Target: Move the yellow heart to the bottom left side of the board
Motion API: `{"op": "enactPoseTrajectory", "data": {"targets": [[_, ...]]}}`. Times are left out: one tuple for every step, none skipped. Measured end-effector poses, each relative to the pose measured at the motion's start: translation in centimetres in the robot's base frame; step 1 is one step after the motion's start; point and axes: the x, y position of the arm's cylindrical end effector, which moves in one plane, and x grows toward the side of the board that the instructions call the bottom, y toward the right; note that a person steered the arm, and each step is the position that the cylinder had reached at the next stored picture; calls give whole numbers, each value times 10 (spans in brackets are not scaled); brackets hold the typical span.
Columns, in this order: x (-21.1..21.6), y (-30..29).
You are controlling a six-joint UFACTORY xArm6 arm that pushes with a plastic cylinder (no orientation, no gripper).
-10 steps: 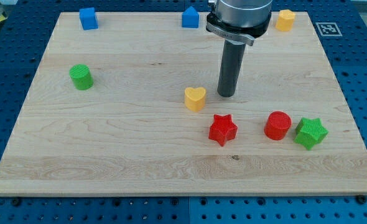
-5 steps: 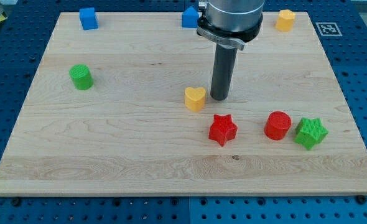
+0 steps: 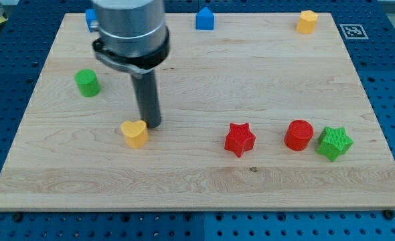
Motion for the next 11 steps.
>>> {"op": "enactPoseTrajectory", "data": {"targets": [[27,-27],[52,-53],[53,-56],[53,-33],[61,6],[90,23],[90,13],[90,-9],[90,-32],[90,-60],[90,-87]]}}
